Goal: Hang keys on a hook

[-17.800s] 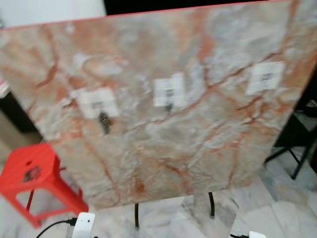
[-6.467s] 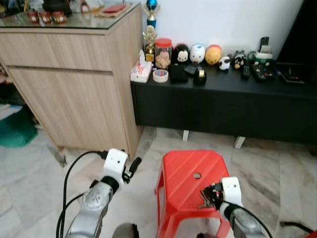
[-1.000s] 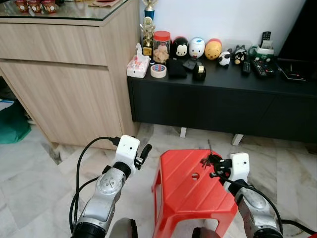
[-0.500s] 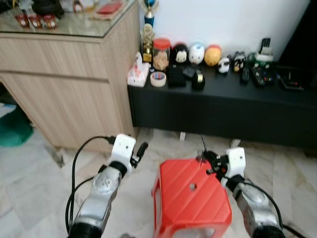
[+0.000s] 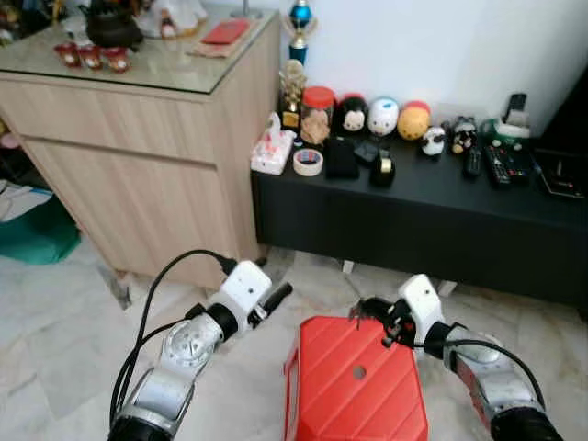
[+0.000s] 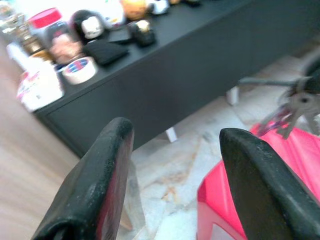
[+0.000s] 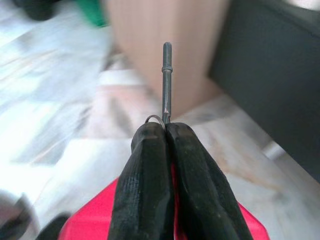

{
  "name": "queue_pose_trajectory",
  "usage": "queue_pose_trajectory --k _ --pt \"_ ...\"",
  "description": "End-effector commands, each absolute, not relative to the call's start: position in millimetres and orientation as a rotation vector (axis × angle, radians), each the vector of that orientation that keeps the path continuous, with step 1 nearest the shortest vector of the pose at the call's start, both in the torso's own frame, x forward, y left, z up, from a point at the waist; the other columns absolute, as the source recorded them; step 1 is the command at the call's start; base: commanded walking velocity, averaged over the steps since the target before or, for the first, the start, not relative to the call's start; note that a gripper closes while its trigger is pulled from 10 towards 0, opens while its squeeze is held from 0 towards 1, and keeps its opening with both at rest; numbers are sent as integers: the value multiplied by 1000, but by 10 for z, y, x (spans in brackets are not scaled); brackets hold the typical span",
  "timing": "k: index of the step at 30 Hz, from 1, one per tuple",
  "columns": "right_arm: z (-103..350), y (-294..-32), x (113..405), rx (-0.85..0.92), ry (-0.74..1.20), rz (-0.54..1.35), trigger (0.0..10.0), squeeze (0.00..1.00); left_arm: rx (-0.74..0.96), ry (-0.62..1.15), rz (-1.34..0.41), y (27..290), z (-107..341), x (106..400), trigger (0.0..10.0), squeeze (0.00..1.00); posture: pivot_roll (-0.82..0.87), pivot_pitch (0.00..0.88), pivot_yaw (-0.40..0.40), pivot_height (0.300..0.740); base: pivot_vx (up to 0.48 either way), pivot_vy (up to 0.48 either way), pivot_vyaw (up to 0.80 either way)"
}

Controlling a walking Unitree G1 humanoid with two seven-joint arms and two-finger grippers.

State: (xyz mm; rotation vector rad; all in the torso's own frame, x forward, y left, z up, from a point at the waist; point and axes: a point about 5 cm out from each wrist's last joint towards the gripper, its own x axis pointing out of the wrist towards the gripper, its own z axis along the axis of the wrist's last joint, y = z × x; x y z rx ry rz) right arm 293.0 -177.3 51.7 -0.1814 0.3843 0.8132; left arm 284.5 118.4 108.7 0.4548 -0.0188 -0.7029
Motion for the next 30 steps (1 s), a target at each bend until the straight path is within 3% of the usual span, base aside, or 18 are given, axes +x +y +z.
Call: queue_pose_trajectory --k 1,3,12,30 --pt "617 -1738 2975 -220 367 872 10000 0 496 -35 -775 1112 1115 2810 10000 0 66 0 -74 740 0 0 0" --pt "651 -1635 3004 -271 376 977 10000 0 567 -17 -895 1052 1085 2766 10000 0 74 0 -75 740 0 0 0" --pt "633 -1468 2970 -363 396 1126 10000 0 706 7 -1084 998 1057 2693 10000 0 89 0 -86 740 0 0 0" --pt "655 -1421 2928 -456 382 1214 10000 0 837 119 -1241 946 926 2741 10000 0 67 0 -75 740 0 0 0"
